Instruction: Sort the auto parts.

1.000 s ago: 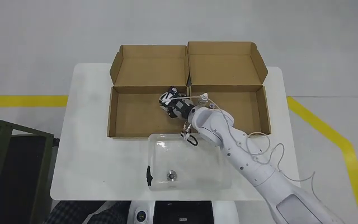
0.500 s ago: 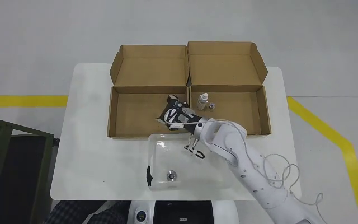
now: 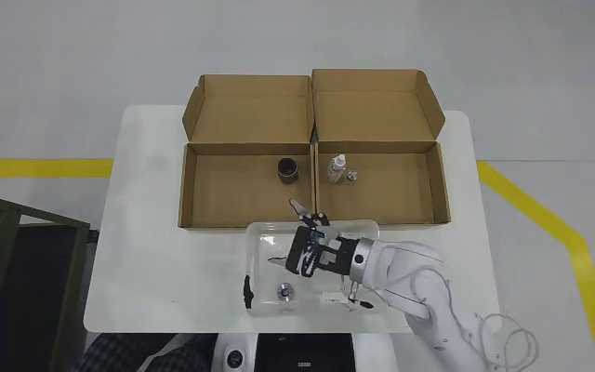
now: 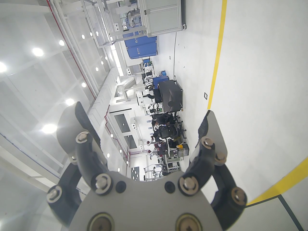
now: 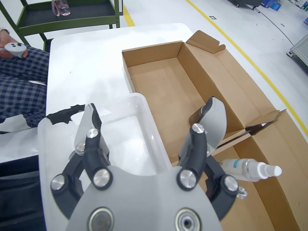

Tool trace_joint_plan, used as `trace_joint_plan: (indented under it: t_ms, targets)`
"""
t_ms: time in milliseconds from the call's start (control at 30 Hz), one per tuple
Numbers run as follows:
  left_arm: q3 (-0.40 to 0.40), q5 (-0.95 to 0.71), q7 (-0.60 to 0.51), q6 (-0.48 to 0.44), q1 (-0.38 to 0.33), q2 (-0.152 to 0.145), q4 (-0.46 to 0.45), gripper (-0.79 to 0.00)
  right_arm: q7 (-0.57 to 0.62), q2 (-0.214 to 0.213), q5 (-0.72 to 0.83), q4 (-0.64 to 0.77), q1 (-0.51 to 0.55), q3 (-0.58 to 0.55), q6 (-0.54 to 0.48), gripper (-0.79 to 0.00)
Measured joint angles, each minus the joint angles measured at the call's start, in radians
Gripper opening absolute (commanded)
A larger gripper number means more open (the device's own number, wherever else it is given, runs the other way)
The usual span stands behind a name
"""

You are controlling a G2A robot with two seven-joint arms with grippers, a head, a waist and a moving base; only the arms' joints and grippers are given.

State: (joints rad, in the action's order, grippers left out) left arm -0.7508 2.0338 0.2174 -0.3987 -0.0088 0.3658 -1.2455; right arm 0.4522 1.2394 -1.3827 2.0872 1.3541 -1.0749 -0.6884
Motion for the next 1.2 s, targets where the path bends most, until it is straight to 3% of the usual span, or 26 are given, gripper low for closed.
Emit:
trace_joint_plan:
  t_ms: [233,600,1200]
  targets:
    - [0.000,0.000,0.000,0.000,0.000,0.000,0.000,0.000,-0.028,-0.026,-0.059,0.045,0.078,-0.040,-0.118,-0.092]
    - [0.000,0.000,0.000,0.000,0.000,0.000,0.000,0.000,-0.080,-0.054,-0.156,0.018,0.096,-0.053,-0.268,-0.120]
    - [0.000,0.000,0.000,0.000,0.000,0.000,0.000,0.000,-0.056,-0.063,-0.213,-0.114,0.016,0.038,-0.293,-0.148]
